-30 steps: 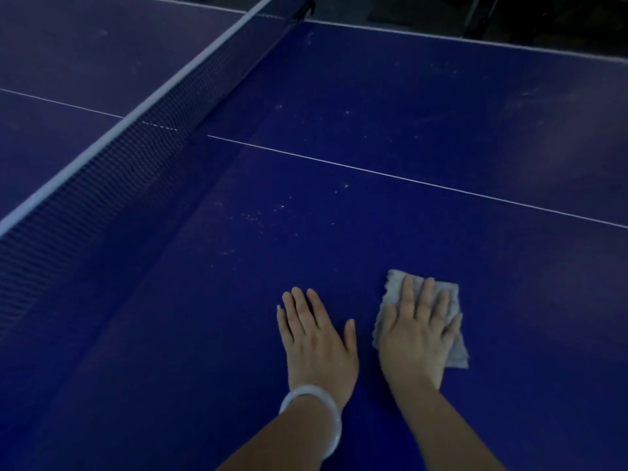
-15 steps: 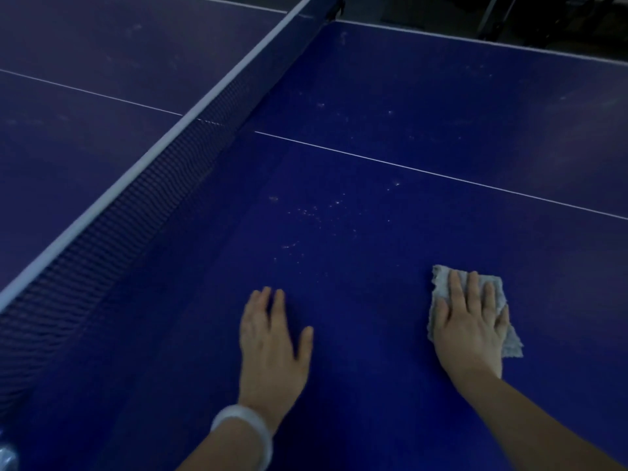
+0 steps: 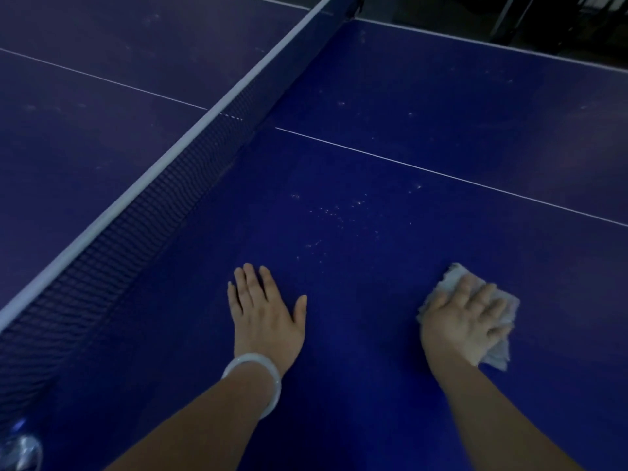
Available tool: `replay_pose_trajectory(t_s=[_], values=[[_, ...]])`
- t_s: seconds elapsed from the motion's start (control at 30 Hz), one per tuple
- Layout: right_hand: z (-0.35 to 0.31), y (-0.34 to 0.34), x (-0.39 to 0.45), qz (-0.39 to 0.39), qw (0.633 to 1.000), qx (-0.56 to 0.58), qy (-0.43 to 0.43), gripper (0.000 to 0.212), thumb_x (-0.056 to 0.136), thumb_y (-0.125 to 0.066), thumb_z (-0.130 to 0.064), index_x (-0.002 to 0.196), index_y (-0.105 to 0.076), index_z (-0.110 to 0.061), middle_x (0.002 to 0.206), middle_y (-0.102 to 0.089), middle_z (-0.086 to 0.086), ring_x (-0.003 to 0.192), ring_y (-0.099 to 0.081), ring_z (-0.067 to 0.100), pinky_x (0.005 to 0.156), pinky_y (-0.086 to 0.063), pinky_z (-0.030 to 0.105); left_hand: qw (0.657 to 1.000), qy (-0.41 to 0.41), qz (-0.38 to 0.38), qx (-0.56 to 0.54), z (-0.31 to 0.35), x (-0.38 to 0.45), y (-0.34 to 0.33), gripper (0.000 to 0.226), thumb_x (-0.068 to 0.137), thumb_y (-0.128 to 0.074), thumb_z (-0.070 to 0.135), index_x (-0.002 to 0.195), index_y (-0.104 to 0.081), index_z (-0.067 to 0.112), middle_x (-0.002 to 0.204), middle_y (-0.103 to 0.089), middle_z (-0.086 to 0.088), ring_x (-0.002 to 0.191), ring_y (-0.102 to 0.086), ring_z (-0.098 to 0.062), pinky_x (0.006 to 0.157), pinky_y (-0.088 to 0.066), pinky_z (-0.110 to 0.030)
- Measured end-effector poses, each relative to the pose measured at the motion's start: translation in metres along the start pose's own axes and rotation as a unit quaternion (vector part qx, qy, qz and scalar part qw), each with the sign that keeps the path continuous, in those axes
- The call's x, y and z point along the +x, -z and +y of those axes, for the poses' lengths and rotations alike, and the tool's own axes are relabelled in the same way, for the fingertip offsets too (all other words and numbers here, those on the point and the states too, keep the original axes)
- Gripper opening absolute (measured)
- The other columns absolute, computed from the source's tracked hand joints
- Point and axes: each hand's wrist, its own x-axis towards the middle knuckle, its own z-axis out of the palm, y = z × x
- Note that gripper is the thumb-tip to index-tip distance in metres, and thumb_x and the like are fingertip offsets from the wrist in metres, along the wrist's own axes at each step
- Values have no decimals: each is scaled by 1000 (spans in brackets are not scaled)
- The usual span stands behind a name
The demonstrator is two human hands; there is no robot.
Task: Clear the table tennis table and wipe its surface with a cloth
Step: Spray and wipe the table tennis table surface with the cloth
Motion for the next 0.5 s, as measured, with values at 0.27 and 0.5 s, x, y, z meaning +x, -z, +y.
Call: replay_pose_trajectory(t_s=[0.27, 0.5], values=[[-9, -12, 45, 2, 960, -103, 259, 65, 102, -23, -43, 156, 7, -24, 163, 10, 11, 149, 12, 36, 119, -4, 58, 1000, -4, -5, 3, -2, 0, -1, 88, 92, -9, 63, 150, -23, -1, 156, -21, -26, 148, -15, -36, 121, -12, -51], [-69, 9, 120, -58, 998, 17, 36, 62, 102, -11, -50, 157, -1, -24, 163, 10, 8, 149, 11, 35, 118, 8, 56, 1000, -9, -15, 3, -3, -1, 0, 87, 92, -12, 62, 149, -25, -2, 156, -23, -26, 147, -16, -37, 120, -14, -52]])
